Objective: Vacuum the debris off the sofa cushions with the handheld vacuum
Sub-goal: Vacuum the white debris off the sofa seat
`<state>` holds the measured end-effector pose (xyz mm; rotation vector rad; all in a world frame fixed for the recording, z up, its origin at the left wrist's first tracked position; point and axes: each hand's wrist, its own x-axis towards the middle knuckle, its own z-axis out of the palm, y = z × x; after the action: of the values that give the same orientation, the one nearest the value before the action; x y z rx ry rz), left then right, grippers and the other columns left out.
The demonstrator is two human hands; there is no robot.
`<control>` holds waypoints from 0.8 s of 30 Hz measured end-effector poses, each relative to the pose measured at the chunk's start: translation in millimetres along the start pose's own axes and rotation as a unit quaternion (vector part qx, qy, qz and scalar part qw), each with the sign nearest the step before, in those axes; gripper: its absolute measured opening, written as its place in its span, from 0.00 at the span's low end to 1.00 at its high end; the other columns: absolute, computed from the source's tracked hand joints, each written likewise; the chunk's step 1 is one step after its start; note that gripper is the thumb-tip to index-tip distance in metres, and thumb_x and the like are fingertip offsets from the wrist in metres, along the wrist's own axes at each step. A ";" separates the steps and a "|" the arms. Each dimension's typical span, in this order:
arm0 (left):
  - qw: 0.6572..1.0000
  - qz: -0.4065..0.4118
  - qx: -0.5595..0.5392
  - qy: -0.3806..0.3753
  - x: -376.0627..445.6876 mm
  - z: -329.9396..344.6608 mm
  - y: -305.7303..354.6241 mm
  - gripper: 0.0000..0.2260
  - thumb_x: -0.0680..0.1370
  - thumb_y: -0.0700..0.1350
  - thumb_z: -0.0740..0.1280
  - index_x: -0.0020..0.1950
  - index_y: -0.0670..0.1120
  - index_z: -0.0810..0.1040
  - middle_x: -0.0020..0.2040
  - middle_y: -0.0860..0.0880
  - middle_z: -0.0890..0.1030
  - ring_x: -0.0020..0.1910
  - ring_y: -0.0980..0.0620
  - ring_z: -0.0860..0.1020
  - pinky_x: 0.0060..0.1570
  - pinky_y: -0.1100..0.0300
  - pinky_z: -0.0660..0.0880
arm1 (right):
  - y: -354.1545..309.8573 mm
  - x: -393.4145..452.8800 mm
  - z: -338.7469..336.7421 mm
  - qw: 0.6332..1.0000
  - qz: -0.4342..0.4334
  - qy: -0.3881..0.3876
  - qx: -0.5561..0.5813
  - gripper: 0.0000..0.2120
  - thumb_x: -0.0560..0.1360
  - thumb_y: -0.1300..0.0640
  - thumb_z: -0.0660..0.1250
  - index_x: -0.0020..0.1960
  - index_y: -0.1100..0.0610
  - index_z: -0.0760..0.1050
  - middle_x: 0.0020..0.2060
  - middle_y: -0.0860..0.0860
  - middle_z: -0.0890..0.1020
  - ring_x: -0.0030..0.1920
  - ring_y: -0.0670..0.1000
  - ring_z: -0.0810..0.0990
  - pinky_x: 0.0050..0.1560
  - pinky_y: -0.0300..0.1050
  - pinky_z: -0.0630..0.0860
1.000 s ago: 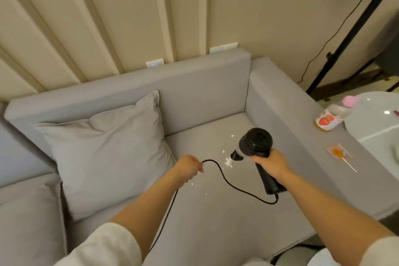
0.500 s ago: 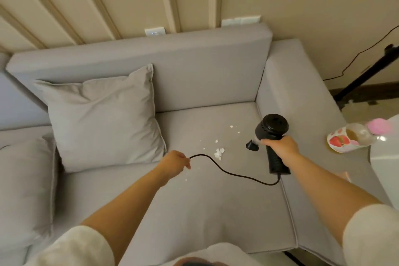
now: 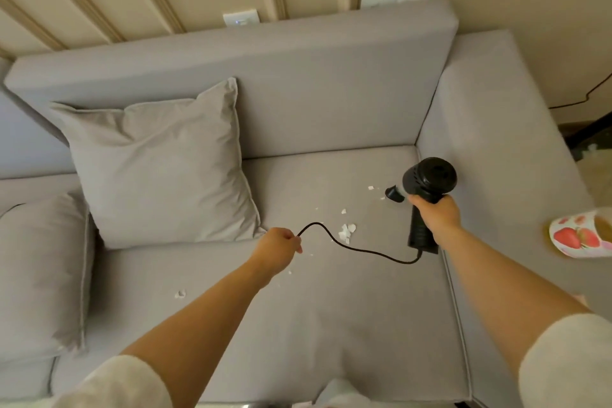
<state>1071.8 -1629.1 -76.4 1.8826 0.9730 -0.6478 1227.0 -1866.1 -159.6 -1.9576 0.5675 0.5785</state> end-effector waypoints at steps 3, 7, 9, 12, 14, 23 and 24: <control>1.000 -0.007 0.000 0.002 8.6 4.1 0.4 0.15 0.78 0.41 0.59 0.31 0.46 0.75 0.30 0.47 0.69 0.30 0.51 0.66 0.32 0.60 0.63 | 2.1 9.5 4.6 1.000 0.002 -0.004 0.008 0.22 0.70 0.53 0.70 0.60 0.60 0.69 0.46 0.55 0.76 0.46 0.55 0.75 0.49 0.49 0.71; 1.000 -0.014 0.002 -0.003 13.0 8.9 -1.7 0.15 0.78 0.42 0.60 0.31 0.46 0.75 0.29 0.47 0.68 0.28 0.51 0.64 0.31 0.60 0.61 | 8.8 14.2 11.3 0.999 0.018 -0.033 0.000 0.15 0.70 0.53 0.71 0.52 0.57 0.71 0.38 0.52 0.76 0.41 0.54 0.75 0.47 0.50 0.70; 1.000 -0.016 0.004 -0.006 13.2 9.9 -2.0 0.15 0.78 0.42 0.60 0.31 0.46 0.75 0.30 0.47 0.67 0.28 0.51 0.64 0.30 0.60 0.61 | 16.2 11.9 12.9 0.998 0.040 -0.043 -0.002 0.11 0.69 0.53 0.71 0.44 0.56 0.71 0.35 0.53 0.75 0.37 0.53 0.75 0.46 0.51 0.71; 1.000 -0.020 0.000 -0.008 15.2 8.6 -1.2 0.15 0.78 0.42 0.60 0.32 0.46 0.75 0.30 0.47 0.67 0.28 0.52 0.64 0.30 0.60 0.61 | 24.8 9.6 16.0 0.999 0.028 -0.032 0.006 0.10 0.69 0.53 0.71 0.39 0.51 0.69 0.34 0.52 0.76 0.35 0.51 0.75 0.45 0.50 0.71; 1.000 -0.022 -0.003 -0.007 17.6 7.8 0.0 0.15 0.78 0.42 0.59 0.32 0.46 0.75 0.30 0.47 0.68 0.28 0.52 0.64 0.30 0.61 0.61 | 23.2 10.2 16.4 1.000 0.010 -0.027 0.011 0.09 0.69 0.53 0.71 0.40 0.50 0.70 0.35 0.51 0.76 0.35 0.49 0.75 0.44 0.49 0.71; 1.000 -0.025 -0.009 -0.014 21.6 10.6 -2.0 0.14 0.78 0.42 0.60 0.32 0.46 0.75 0.30 0.48 0.69 0.28 0.52 0.66 0.29 0.62 0.62 | 23.4 14.2 20.4 0.999 -0.008 -0.025 0.018 0.09 0.69 0.52 0.71 0.44 0.50 0.71 0.35 0.49 0.76 0.37 0.49 0.75 0.41 0.45 0.71; 1.000 -0.024 -0.011 -0.012 22.2 9.3 -2.2 0.14 0.78 0.42 0.60 0.32 0.46 0.74 0.30 0.48 0.69 0.28 0.52 0.66 0.30 0.62 0.62 | 22.1 15.0 21.9 0.999 -0.002 -0.025 0.025 0.09 0.69 0.52 0.70 0.45 0.51 0.71 0.35 0.49 0.76 0.37 0.49 0.75 0.42 0.46 0.71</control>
<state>1081.8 -1628.6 -98.3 1.8328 1.0097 -0.6836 1221.8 -1857.6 -192.7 -1.8915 0.5416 0.6041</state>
